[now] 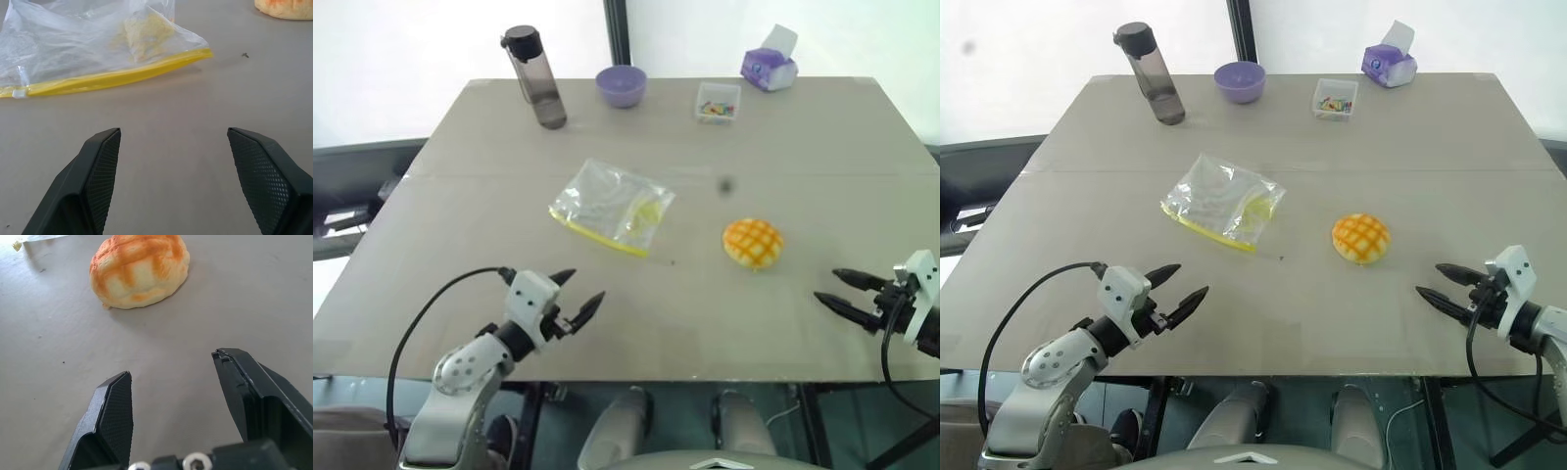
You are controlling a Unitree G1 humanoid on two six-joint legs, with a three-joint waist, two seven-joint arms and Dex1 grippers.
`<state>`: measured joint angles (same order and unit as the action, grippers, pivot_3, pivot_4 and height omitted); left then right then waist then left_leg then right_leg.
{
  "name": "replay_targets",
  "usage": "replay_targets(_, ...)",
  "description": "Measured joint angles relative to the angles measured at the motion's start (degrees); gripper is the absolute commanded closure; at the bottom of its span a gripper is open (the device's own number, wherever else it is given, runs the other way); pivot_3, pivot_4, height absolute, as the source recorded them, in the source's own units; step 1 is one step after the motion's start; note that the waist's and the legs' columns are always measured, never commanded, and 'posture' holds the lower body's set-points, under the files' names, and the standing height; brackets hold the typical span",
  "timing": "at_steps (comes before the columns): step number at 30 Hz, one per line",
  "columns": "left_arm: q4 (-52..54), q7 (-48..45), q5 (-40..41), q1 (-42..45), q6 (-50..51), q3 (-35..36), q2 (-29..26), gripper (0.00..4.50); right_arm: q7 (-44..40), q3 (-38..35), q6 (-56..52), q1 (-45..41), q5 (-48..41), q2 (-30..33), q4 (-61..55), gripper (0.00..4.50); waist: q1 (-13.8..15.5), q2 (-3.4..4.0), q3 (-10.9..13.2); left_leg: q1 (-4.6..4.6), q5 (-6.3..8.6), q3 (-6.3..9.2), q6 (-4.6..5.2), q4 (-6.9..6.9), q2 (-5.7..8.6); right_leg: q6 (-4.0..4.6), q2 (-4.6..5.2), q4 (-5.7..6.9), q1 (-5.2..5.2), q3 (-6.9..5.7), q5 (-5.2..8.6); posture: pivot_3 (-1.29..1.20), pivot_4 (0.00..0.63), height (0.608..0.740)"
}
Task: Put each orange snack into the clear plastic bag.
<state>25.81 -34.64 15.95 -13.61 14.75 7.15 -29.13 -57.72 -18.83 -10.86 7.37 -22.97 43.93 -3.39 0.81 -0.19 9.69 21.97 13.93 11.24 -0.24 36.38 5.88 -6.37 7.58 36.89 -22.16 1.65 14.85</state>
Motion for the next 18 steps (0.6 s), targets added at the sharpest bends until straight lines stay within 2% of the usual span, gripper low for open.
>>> replay_targets(5,-0.38,0.11,0.06,0.90,0.37,0.30,-0.03,0.83,0.16,0.07,0.05,0.12,0.02,-0.03,-0.01,1.52,-0.05,0.00,0.00,0.00,0.00,-0.01,0.00,0.00,0.00,0.00,0.00,0.00,0.00,0.01,0.00,0.00,0.150,0.740)
replay_targets(9,-8.45,-0.83,1.29,7.33,3.52,3.29,-3.21,0.83,0.44,0.37,-0.63,-0.04,-0.63,-0.36,-0.52,1.52,-0.04,0.00,0.00,-0.04,0.00,0.02,-0.01,0.00,-0.02,0.02,-0.09,0.02,0.01,-0.01,-0.01,0.00,0.150,0.740)
replay_targets(11,-12.11,-1.94,1.60,11.75,4.95,3.44,-4.88,0.83,0.63,0.86,-1.99,-0.76,-1.90,-1.37,-1.74,1.52,-0.01,0.00,0.00,-0.03,-0.01,0.04,-0.01,0.02,-0.03,0.04,-0.12,0.03,0.01,-0.02,-0.03,0.00,0.150,0.740)
replay_targets(14,-20.03,-3.70,2.14,22.89,8.22,3.15,-6.63,0.83,2.21,3.48,-3.44,-3.22,-2.74,-3.50,-6.14,1.52,-0.13,0.01,-0.01,-0.04,-0.01,0.06,-0.02,0.04,-0.01,0.07,-0.21,0.05,0.00,-0.01,-0.06,0.00,0.150,0.740)
replay_targets(18,-35.12,-5.32,2.25,36.75,10.98,2.53,-6.84,0.83,5.08,7.28,-4.89,-7.78,-2.72,-5.24,-11.65,1.52,-0.52,-0.01,0.00,0.01,-0.13,0.08,-0.24,0.05,-0.02,0.09,-0.31,0.06,-0.07,0.00,-0.08,0.00,0.150,0.740)
